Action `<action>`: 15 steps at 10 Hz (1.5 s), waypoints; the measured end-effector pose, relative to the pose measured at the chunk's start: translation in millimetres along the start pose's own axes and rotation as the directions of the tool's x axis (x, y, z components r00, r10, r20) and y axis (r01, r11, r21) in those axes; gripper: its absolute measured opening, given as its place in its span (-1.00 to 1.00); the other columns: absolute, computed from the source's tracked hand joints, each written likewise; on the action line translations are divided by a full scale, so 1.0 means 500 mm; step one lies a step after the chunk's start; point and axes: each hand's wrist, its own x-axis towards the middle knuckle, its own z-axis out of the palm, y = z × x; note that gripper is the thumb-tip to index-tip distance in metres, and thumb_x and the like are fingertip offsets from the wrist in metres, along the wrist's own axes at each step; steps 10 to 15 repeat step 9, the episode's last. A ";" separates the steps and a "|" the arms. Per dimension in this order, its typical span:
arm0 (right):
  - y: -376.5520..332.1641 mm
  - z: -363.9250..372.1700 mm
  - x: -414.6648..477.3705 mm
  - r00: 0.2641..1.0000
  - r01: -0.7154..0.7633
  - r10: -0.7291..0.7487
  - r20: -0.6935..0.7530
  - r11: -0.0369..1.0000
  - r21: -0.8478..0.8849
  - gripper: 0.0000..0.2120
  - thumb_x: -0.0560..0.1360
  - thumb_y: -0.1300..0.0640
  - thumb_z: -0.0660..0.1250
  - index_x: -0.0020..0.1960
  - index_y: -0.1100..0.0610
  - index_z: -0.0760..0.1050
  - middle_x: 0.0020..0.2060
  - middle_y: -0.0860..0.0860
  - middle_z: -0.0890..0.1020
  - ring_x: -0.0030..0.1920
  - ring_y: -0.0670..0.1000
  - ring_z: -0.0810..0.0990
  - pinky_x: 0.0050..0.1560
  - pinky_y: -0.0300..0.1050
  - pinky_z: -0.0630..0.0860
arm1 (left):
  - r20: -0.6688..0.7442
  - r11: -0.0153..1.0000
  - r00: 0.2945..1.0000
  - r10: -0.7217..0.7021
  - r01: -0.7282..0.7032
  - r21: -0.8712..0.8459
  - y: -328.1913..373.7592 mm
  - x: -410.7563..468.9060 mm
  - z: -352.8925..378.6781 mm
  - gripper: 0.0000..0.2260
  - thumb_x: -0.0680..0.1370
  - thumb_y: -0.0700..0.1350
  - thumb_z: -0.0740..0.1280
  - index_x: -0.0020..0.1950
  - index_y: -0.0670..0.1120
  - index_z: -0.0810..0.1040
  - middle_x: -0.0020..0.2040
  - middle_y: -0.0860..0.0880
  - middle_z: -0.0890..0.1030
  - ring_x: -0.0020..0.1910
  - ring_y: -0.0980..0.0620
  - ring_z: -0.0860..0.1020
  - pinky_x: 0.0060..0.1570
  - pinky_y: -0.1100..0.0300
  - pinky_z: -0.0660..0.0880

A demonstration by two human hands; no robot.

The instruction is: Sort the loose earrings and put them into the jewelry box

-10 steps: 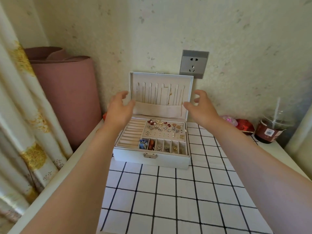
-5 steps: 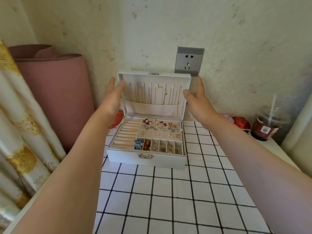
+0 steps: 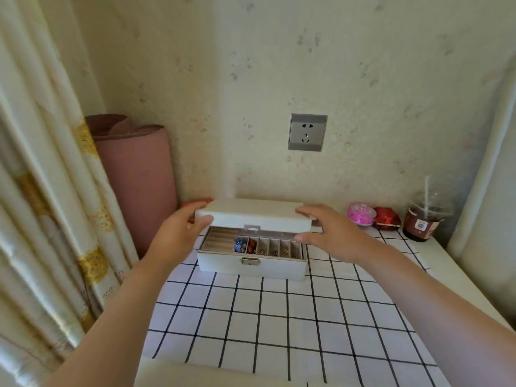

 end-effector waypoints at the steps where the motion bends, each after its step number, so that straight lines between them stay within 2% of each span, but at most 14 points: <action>1: 0.005 0.035 -0.023 1.000 -0.008 0.008 -0.020 1.000 0.002 -0.41 0.52 -0.03 0.44 0.50 -0.11 0.33 0.46 -0.08 0.34 0.43 -0.05 0.37 0.48 -0.02 0.29 | -0.015 0.994 0.999 0.037 -0.035 0.107 -0.020 -0.022 0.004 -0.62 0.58 -0.01 0.37 0.38 -0.01 0.51 0.31 0.00 0.54 0.23 0.05 0.50 0.22 0.24 0.36; 2: 0.008 0.068 -0.039 0.999 -0.054 0.054 -0.005 0.998 0.038 -0.42 0.55 0.00 0.40 0.52 -0.14 0.30 0.55 -0.04 0.19 0.53 0.00 0.22 0.52 0.02 0.24 | 0.015 0.972 0.995 0.104 -0.104 0.211 -0.051 -0.032 0.009 -0.60 0.55 0.01 0.40 0.38 -0.03 0.52 0.34 0.00 0.52 0.28 0.03 0.49 0.27 0.21 0.37; 3: 0.004 0.083 -0.047 0.998 -0.056 0.056 0.001 0.998 -0.001 -0.43 0.59 -0.02 0.34 0.56 -0.11 0.24 0.57 -0.01 0.15 0.55 0.00 0.18 0.52 -0.12 0.17 | 0.037 0.962 0.992 0.118 -0.123 0.245 -0.073 -0.044 0.019 -0.56 0.53 0.00 0.43 0.38 -0.07 0.51 0.32 -0.01 0.54 0.34 0.02 0.45 0.33 0.21 0.34; 4: 0.002 0.091 -0.052 0.999 -0.052 0.052 -0.012 0.998 -0.039 -0.44 0.62 -0.10 0.26 0.57 -0.16 0.18 0.59 -0.03 0.09 0.55 0.00 0.19 0.41 -0.26 0.12 | 0.007 0.937 0.974 0.228 -0.221 0.272 -0.081 -0.052 0.027 -0.55 0.53 -0.08 0.44 0.42 -0.06 0.48 0.39 0.06 0.46 0.41 0.04 0.36 0.41 0.23 0.24; 5: -0.003 0.104 -0.063 0.998 -0.056 0.060 0.033 0.993 -0.100 -0.42 0.63 -0.18 0.17 0.60 -0.19 0.07 0.62 -0.06 -0.09 0.60 0.01 0.04 0.51 -0.14 0.10 | 0.086 0.894 0.949 0.302 -0.314 0.320 -0.083 -0.072 0.040 -0.48 0.56 -0.02 0.39 0.50 0.07 0.36 0.51 0.14 0.31 0.51 0.11 0.23 0.47 0.13 0.24; 6: -0.006 0.116 -0.073 0.993 -0.065 0.080 0.081 0.983 -0.172 -0.35 0.63 -0.23 0.12 0.61 -0.20 -0.12 0.59 -0.10 -0.30 0.59 0.03 0.09 0.52 -0.05 0.19 | 0.132 0.854 0.928 0.349 -0.373 0.362 -0.096 -0.089 0.059 -0.41 0.54 0.23 0.16 0.56 0.14 0.20 0.57 0.17 0.14 0.57 0.16 0.05 0.46 0.21 0.14; 7: -0.012 0.121 -0.079 0.993 -0.080 0.095 0.065 0.977 -0.196 -0.32 0.63 -0.23 0.12 0.61 -0.21 -0.18 0.56 -0.13 -0.36 0.52 0.05 0.29 0.42 -0.02 0.35 | 0.128 0.849 0.930 0.345 -0.368 0.380 -0.093 -0.093 0.062 -0.38 0.53 0.27 0.09 0.57 0.13 0.17 0.58 0.17 0.11 0.58 0.16 0.02 0.45 0.23 0.12; 8: -0.010 0.121 -0.081 0.993 -0.085 0.096 0.068 0.984 -0.156 -0.31 0.63 -0.22 0.14 0.60 -0.23 -0.19 0.55 -0.15 -0.37 0.51 0.04 0.31 0.39 -0.02 0.38 | 0.140 0.857 0.933 0.332 -0.360 0.369 -0.093 -0.089 0.063 -0.36 0.51 0.32 0.06 0.57 0.14 0.16 0.58 0.17 0.08 0.58 0.15 0.00 0.51 0.14 0.12; 9: -0.014 0.108 -0.078 0.989 -0.098 0.111 0.095 0.986 -0.135 -0.30 0.62 -0.25 0.14 0.60 -0.23 -0.18 0.56 -0.14 -0.35 0.56 0.04 0.20 0.47 0.02 0.28 | 0.164 0.899 0.959 0.233 -0.277 0.339 -0.075 -0.082 0.056 -0.25 0.44 0.49 0.00 0.55 0.16 0.20 0.56 0.21 0.08 0.58 0.15 0.00 0.55 0.07 0.07; 15: -0.014 0.108 -0.078 0.989 -0.098 0.111 0.095 0.986 -0.135 -0.30 0.62 -0.25 0.14 0.60 -0.23 -0.18 0.56 -0.14 -0.35 0.56 0.04 0.20 0.47 0.02 0.28 | 0.164 0.899 0.959 0.233 -0.277 0.339 -0.075 -0.082 0.056 -0.25 0.44 0.49 0.00 0.55 0.16 0.20 0.56 0.21 0.08 0.58 0.15 0.00 0.55 0.07 0.07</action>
